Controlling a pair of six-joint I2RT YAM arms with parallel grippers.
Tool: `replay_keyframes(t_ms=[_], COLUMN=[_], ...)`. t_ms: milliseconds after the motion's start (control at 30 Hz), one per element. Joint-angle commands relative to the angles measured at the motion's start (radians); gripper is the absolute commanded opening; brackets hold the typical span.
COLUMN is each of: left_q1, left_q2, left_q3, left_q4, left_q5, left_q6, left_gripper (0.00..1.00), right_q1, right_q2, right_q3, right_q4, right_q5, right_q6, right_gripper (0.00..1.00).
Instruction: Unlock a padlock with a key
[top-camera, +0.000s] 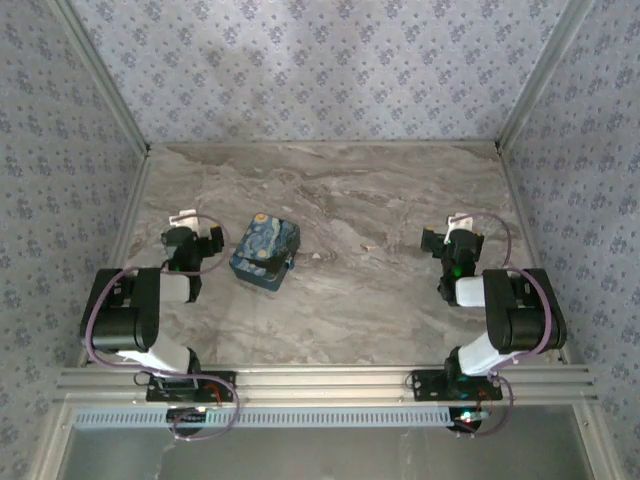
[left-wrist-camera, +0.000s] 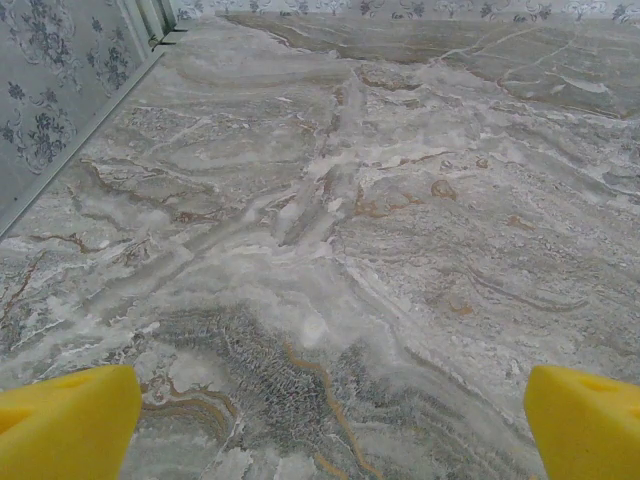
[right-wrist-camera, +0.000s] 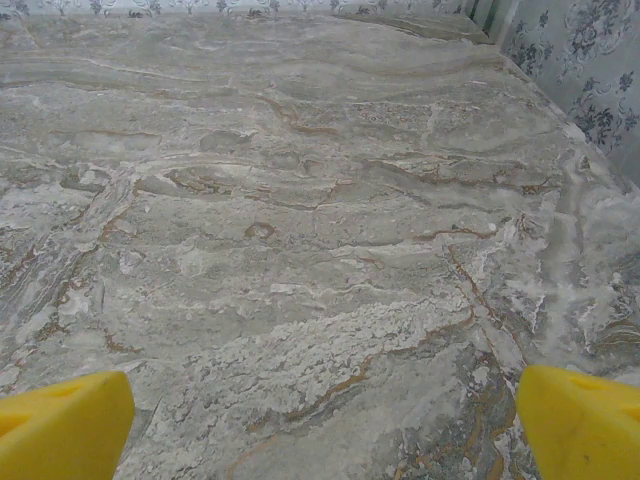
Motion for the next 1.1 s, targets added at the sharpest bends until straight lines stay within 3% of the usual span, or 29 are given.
replay_keyframes(t_ms=[0, 767, 933, 1067], left_q1=[0.004, 0.011, 0.01, 0.004], left_q2=[-0.006, -0.009, -0.134, -0.196], left_q3=[0.01, 0.011, 0.126, 0.197], left_q4=[0.008, 0.008, -0.298, -0.448], left_q5=[0.017, 0.034, -0.105, -0.139], left_q6=[0.011, 0.007, -0.044, -0.107], left_gripper=[0.98, 0.98, 0.98, 0.98], right_q1=[-0.008, -0.009, 0.017, 0.007], right_q2=[-0.003, -0.009, -0.17, -0.293], right_q3=[0.018, 0.016, 0.148, 0.161], right_q4=[0.019, 0.02, -0.365, -0.486], right_q5=[-0.006, -0.01, 0.039, -0.018], right_q6=[-0.012, -0.013, 0.004, 0.143], right_gripper=[1.0, 1.0, 1.0, 1.0])
